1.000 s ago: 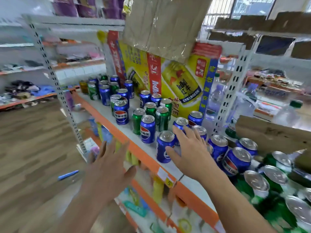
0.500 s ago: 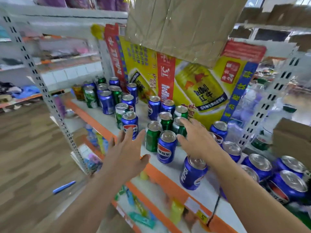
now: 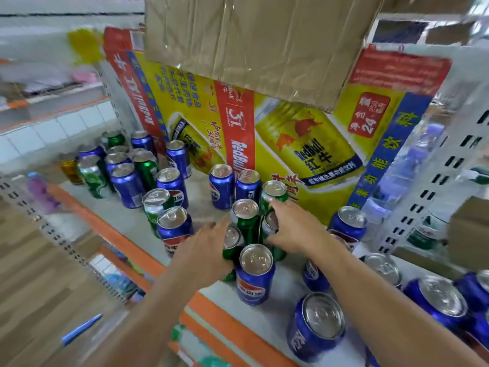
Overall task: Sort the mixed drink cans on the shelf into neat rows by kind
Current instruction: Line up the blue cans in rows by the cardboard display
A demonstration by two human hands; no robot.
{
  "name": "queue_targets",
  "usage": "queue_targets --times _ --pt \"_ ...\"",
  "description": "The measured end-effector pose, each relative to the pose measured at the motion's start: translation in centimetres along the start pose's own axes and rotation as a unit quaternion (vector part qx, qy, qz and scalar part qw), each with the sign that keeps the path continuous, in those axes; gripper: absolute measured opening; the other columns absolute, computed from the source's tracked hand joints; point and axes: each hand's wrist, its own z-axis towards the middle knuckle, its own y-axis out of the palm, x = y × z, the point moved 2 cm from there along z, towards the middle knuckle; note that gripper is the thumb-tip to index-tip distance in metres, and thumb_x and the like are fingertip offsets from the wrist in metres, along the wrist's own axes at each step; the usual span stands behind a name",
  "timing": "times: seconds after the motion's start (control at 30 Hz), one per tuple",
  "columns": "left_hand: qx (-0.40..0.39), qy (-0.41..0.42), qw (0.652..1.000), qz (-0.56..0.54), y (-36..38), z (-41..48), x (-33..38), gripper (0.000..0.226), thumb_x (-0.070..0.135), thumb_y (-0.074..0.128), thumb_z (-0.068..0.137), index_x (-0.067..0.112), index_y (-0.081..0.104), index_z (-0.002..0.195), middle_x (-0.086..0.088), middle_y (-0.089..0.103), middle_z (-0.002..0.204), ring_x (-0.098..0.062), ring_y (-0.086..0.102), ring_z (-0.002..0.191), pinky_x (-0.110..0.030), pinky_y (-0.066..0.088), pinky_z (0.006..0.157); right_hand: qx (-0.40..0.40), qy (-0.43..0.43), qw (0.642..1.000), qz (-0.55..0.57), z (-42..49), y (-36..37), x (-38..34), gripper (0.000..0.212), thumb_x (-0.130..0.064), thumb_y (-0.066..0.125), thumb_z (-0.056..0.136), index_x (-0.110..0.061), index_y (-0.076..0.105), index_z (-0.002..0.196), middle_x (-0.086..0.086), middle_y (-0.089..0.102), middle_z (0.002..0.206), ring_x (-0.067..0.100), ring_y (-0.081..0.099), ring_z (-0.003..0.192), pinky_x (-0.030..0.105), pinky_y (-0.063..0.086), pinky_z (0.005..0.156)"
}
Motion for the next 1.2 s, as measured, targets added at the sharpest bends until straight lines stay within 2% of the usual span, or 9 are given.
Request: queue_targets --times 0.17,0.3,0.43,0.53,0.6,0.7,0.97,1.03,1.2 --pt "0.037 -0.006 0.998 -0.058 -1.5 -0.5 -0.9 0.067 0.037 0.078 0.064 0.030 0.049 0.124 0.005 0.056 0.112 -0.021 0.057 0.101 -0.036 0.050 0.084 0.087 0.021 0.995 0.041 -2.8 -2.0 -0.1 0.068 -0.043 0.075 0.069 -0.030 0.043 0.128 0.000 0.052 0.118 0.025 0.055 0.106 0.039 0.050 0.082" --pt "0.109 0.013 0.992 -0.070 -4.3 -2.3 -0.7 0.065 0.029 0.081 0.064 0.029 0.050 0.121 0.006 0.049 0.103 -0.019 0.052 0.090 -0.034 0.046 0.071 0.186 0.025 0.975 0.122 -6.3 -3.3 -0.7 0.063 -0.040 0.075 0.072 -0.026 0.045 0.125 -0.003 0.048 0.118 0.020 0.050 0.102 0.036 0.046 0.085" --pt "0.180 0.071 0.972 -0.131 -6.3 -5.6 1.4 0.064 0.029 0.081 0.066 0.035 0.048 0.121 0.009 0.042 0.106 -0.018 0.051 0.091 -0.033 0.042 0.076 0.284 0.013 0.937 0.201 -10.7 -3.9 -1.7 0.063 -0.034 0.079 0.073 -0.033 0.044 0.126 -0.010 0.039 0.115 0.010 0.043 0.098 0.023 0.038 0.085" --pt "0.218 0.137 0.954 -0.157 -6.3 -8.2 3.1 0.063 0.030 0.081 0.066 0.036 0.049 0.121 0.009 0.044 0.108 -0.010 0.046 0.086 -0.021 0.038 0.071 0.327 0.020 0.916 0.233 -14.1 -3.7 -2.3 0.065 -0.032 0.081 0.072 -0.035 0.046 0.126 -0.010 0.040 0.118 0.010 0.046 0.102 0.024 0.040 0.089" --pt "0.225 0.183 0.941 -0.172 -5.8 -9.8 4.4 0.064 0.028 0.081 0.065 0.036 0.050 0.120 0.013 0.043 0.107 -0.001 0.039 0.082 -0.009 0.034 0.067 0.367 0.023 0.899 0.238 -16.6 -3.4 -2.2 0.062 -0.031 0.083 0.072 -0.036 0.047 0.122 -0.010 0.042 0.117 0.003 0.043 0.097 0.010 0.037 0.083" --pt "0.207 0.233 0.928 -0.204 -4.8 -11.7 6.6 0.061 0.028 0.082 0.062 0.038 0.050 0.113 0.018 0.043 0.101 0.006 0.043 0.084 -0.003 0.035 0.071 0.423 0.045 0.870 0.248 -20.9 -2.7 -1.3 0.063 -0.028 0.085 0.070 -0.037 0.047 0.119 -0.010 0.042 0.113 -0.006 0.040 0.083 -0.003 0.032 0.076" --pt "0.089 0.365 0.899 -0.224 -0.2 -14.7 14.2 0.059 0.032 0.085 0.058 0.042 0.051 0.104 0.021 0.050 0.102 0.003 0.044 0.094 0.001 0.031 0.077 0.510 0.169 0.805 0.253 -31.8 -1.1 4.4 0.053 -0.026 0.085 0.068 -0.032 0.050 0.107 -0.013 0.054 0.100 0.006 0.053 0.088 0.012 0.039 0.072" --pt "0.047 0.389 0.897 -0.205 1.6 -14.9 16.1 0.056 0.038 0.083 0.058 0.043 0.050 0.104 0.023 0.050 0.102 0.003 0.046 0.096 -0.003 0.034 0.076 0.517 0.201 0.792 0.253 -34.3 -0.4 6.1 0.050 -0.029 0.085 0.069 -0.030 0.053 0.107 -0.009 0.056 0.100 0.006 0.055 0.089 0.018 0.043 0.073" --pt "-0.041 0.378 0.914 -0.139 7.0 -14.9 20.8 0.063 0.052 0.075 0.061 0.046 0.044 0.115 0.022 0.045 0.109 -0.009 0.052 0.100 -0.032 0.048 0.083 0.538 0.274 0.757 0.250 -40.0 0.3 9.9 0.049 -0.032 0.084 0.069 -0.033 0.050 0.105 -0.009 0.055 0.098 -0.005 0.052 0.086 0.007 0.038 0.063"
